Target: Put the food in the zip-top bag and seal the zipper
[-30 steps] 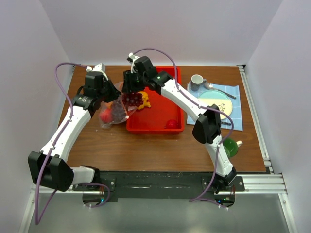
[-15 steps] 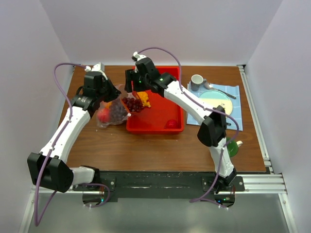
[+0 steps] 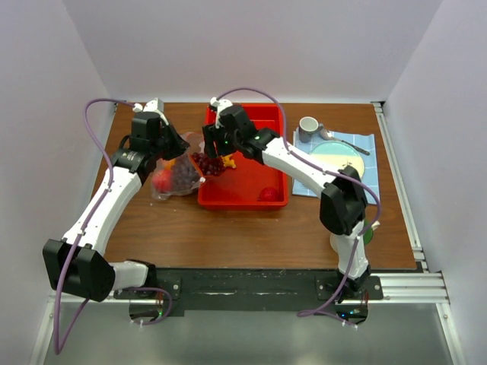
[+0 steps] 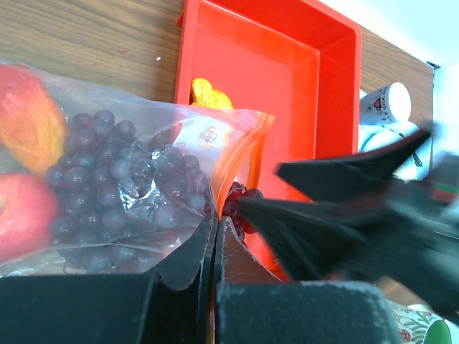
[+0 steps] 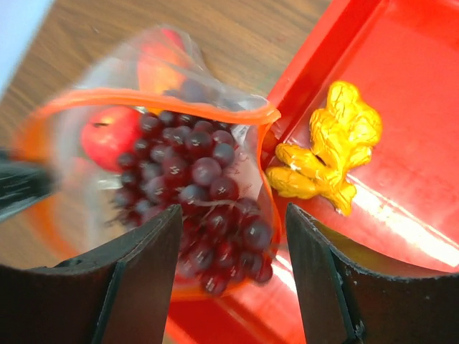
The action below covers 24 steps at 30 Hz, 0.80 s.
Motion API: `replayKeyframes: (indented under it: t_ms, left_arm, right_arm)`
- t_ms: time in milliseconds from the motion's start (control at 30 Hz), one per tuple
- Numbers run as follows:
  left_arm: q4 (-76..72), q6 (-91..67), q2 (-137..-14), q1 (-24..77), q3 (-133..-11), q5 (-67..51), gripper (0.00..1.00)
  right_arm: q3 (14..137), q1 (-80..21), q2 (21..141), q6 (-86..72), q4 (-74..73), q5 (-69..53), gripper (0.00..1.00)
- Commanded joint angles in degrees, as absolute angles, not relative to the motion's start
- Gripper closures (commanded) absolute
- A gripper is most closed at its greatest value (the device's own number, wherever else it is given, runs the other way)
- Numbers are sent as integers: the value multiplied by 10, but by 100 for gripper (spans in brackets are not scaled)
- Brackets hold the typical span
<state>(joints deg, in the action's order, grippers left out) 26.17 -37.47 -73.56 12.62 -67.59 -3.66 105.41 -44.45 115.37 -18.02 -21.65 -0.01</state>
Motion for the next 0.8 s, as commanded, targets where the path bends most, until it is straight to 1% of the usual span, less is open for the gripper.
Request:
replayKeyframes:
  t_ms: [0,33,133,200,233,267,300,367,467,567,600,633,667,767]
  left_arm:
    - [238,-379,-718,122,-692,-40,100]
    - [240,-380,-717,122,-693,-40,100]
    - [245,-377,-716,122,-694,-34,100]
    - [247,-375,-715,122,-693,-31,100]
    - [247,-374,-715,122,-693,-32,100]
    - [247,-375,-715,122,-693,-31,100]
    - [247,-374,-715,122,-693,-32,100]
    - [249,-374,-715,122,-693,-31,100]
    - [247,-374,-715,122,-692,-31,100]
    - [245,-374,-715,122,-693,-31,100]
    - [245,-374,-715,122,-693,-30,100]
    - [246,-373,-715,122,-693,-29,100]
    - [247,-373,-716,122,-693,-26,100]
    - [248,-372,-716,122,-691,-22,100]
  right_arm:
    - [1076,-436,1188,-153,-175,-7,38]
    - [1078,-434,1193,-162,-171,-2,40]
    - [1069,-430,1194,-173,-154,30,41]
    - [1064,-431,1191,-181,-152,45,46]
    - [1063,-430,1189,-185,-150,47,52]
    - [1063,-431,1187,-187,-149,51,56]
    - [1063,-430,1183,-192,-149,60,63]
    - [1064,-431,1178,-195,-152,63,67]
    - [1070,-431,1179,-196,-156,59,68]
    - [1090,-431,1193,-198,-177,53,85]
    - [1095,-431,1194,-203,-194,54,93]
    - [1112,-432,1190,-206,-208,59,98]
    - [1122,-432,1187,-207,-222,66,100]
    - [1178,-442,1167,-208,-294,84,100]
